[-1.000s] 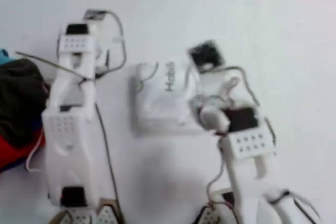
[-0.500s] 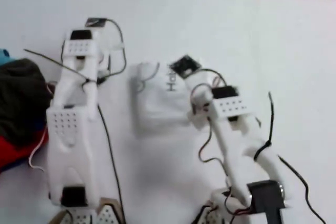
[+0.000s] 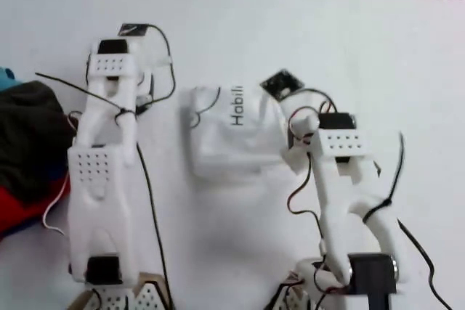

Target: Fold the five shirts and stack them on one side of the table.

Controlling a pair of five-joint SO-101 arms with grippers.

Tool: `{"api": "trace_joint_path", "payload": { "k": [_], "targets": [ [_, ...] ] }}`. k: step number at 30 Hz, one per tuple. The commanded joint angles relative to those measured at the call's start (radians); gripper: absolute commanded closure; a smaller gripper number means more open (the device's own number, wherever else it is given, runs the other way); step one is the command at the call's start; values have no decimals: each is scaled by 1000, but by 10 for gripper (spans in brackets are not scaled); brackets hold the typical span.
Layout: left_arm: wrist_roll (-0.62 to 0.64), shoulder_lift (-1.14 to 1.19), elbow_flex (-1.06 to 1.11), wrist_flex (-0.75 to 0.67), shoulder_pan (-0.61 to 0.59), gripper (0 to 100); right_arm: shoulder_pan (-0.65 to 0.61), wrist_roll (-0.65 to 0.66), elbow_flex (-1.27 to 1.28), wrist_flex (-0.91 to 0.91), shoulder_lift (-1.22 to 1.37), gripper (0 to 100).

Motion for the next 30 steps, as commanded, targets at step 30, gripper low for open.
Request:
{"api": "trace_joint_path", "payload": {
  "k": [30],
  "targets": [
    [222, 44, -254, 44, 311, 974, -94, -288, 3, -171, 156, 912]
  ]
}}
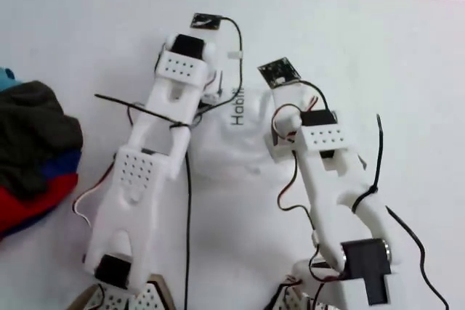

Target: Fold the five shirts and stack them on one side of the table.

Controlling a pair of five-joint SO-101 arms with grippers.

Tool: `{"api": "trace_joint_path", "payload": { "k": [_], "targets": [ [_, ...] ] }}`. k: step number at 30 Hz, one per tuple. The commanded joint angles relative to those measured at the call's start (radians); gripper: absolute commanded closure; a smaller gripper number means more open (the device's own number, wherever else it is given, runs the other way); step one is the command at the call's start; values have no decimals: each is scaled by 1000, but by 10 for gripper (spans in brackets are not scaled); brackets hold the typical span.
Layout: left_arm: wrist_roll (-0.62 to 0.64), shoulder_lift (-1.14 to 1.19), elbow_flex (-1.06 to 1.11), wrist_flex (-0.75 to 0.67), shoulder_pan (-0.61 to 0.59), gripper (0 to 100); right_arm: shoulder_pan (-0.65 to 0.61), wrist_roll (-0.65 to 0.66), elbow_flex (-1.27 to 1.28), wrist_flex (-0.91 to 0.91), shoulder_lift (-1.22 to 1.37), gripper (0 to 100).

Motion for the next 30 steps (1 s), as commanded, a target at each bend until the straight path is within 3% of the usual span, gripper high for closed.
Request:
{"api": "trace_joint_path", "payload": {
  "k": [1, 10, 23, 26, 30],
  "targets": [
    [6, -11, -13, -48, -8, 974, -4, 2, -5, -18, 38, 912],
    [5, -8, -2, 12, -26, 974, 71, 5, -5, -16, 74, 912],
    [0, -38, -203, 115, -35, 975, 10, 3, -109, 82, -4, 912],
    [-31, -74, -147, 117, -48, 975, 38, -2, -167, 91, -97, 912],
    [-60, -213, 87, 117, -17, 975, 56, 0, -269, 67, -104, 912]
  ]
}}
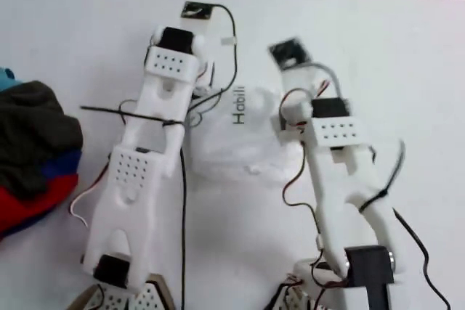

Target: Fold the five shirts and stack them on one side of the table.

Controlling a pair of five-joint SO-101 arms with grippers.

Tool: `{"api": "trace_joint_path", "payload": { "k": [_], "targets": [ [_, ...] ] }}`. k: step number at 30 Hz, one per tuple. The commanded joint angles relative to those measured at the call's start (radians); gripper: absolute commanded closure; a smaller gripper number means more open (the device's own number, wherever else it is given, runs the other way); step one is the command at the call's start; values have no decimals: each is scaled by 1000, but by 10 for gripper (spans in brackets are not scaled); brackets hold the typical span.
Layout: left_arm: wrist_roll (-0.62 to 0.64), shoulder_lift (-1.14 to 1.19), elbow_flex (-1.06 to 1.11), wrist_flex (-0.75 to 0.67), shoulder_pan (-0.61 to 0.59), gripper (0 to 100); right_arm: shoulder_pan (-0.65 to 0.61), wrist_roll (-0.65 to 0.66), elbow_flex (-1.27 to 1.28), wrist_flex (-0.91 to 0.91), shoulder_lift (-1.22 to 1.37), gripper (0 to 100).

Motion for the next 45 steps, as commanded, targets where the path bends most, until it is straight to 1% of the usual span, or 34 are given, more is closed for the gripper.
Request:
{"api": "trace_joint_path", "payload": {
  "k": [1, 5, 7, 12, 16, 18, 20, 24, 28, 31, 33, 37, 42, 45],
  "targets": [
    [0, -209, 194, 18, 18, 975, 15, 0, -123, -13, -12, 912],
    [17, -417, 481, -12, 37, 974, 18, -5, -275, 13, 154, 912],
    [17, -526, 664, -89, 51, 974, 13, -5, -353, 28, 242, 912],
    [18, -809, 1164, -454, 106, 974, 18, -6, -554, 31, 450, 912],
    [23, -961, 1469, -680, 132, 974, 12, -6, -698, 77, 610, 912],
    [72, -991, 1569, -776, 135, 974, 10, -14, -772, 110, 680, 912],
    [106, -996, 1621, -858, 135, 974, 18, -51, -842, 139, 743, 912],
    [106, -996, 1664, -965, 135, 974, 42, -61, -967, 188, 854, 912],
    [104, -965, 1678, -977, 138, 974, 84, -66, -1068, 223, 940, 912],
    [57, -881, 1673, -974, 163, 974, 105, -63, -1128, 257, 983, 912],
    [48, -835, 1653, -957, 167, 974, 108, -63, -1171, 288, 995, 912],
    [48, -825, 1577, -884, 166, 974, 101, -61, -1293, 384, 992, 912],
    [49, -898, 1458, -752, 176, 974, 67, -71, -1452, 529, 983, 912],
    [109, -953, 1435, -704, 203, 974, 19, -71, -1485, 584, 989, 939]
  ]
}}
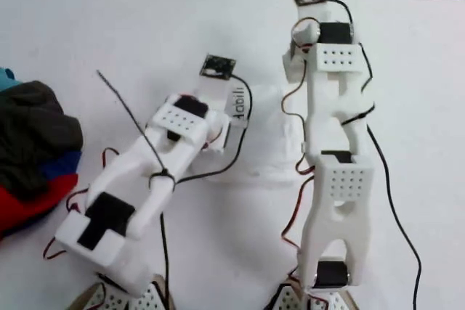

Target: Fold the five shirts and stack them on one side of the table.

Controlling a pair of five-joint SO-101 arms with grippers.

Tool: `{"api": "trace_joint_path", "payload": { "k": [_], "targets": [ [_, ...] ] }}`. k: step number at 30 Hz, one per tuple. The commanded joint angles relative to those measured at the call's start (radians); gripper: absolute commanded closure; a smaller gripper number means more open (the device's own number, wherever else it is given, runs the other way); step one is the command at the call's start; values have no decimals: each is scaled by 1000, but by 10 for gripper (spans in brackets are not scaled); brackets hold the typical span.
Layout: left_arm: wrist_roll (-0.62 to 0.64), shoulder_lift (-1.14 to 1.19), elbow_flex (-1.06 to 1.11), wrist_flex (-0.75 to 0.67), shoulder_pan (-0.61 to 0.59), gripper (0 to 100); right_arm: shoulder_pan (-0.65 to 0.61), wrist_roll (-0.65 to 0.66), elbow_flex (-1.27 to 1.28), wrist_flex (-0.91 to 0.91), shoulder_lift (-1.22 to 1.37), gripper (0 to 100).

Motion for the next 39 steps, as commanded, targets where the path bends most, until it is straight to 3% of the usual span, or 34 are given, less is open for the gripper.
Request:
{"api": "trace_joint_path", "payload": {
  "k": [1, 9, 18, 24, 30, 39],
  "targets": [
    [52, -100, -51, 52, 43, 974, -54, -11, -64, 45, -18, 959],
    [54, -32, 38, 51, 72, 974, -56, -11, -63, 35, 2, 968],
    [52, 6, 50, 55, 66, 974, -47, -11, -74, -31, 191, 967],
    [-26, 5, 68, 58, 64, 974, -21, -3, -75, -84, 248, 967],
    [-75, 2, 90, 57, 55, 974, 39, -2, -77, -91, 240, 967],
    [-80, -2, -15, 78, 57, 975, 27, -2, -77, -18, 54, 967]
  ]
}}
